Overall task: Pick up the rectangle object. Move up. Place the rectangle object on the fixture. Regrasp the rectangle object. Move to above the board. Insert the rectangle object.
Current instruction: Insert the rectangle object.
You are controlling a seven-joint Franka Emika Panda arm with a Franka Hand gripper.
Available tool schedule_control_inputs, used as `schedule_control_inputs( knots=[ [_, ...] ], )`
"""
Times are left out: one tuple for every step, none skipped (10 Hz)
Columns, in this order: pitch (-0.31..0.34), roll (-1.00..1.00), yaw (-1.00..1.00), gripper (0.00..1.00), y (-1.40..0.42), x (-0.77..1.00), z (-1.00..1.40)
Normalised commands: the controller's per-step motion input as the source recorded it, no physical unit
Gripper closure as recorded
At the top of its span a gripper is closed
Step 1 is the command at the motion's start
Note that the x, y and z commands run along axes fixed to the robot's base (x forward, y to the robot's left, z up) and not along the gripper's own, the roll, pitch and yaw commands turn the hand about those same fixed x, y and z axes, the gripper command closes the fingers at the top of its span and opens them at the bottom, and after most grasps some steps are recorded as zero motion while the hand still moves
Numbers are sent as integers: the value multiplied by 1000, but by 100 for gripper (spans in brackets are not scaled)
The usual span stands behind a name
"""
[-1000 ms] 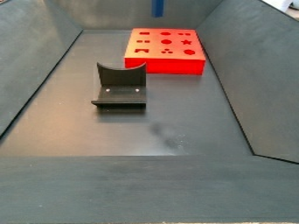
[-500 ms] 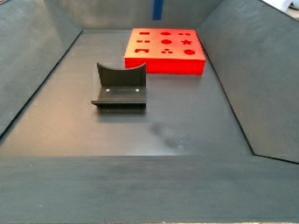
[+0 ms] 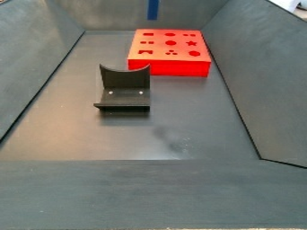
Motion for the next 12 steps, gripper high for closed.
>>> schedule_control_inputs(
  knots=[
    [11, 9, 0, 100, 0, 46, 0],
    [224, 174, 0, 100, -77, 271, 0],
    [436, 254, -94, 100, -54, 289, 180],
    [491, 64, -214, 100, 0, 283, 0],
    [443, -20, -457, 100, 14, 143, 0],
    [334, -11, -497, 100, 0, 189, 0],
    [77, 1, -49, 100, 0, 154, 0],
    [0, 0, -9, 100, 0, 0, 0],
    [177, 56, -383, 100, -114, 194, 0],
    [306, 71, -411, 100, -131, 186, 0],
    [286, 86, -389, 100, -163, 220, 0],
    [144, 81, -340, 100, -171, 183, 0]
  ],
)
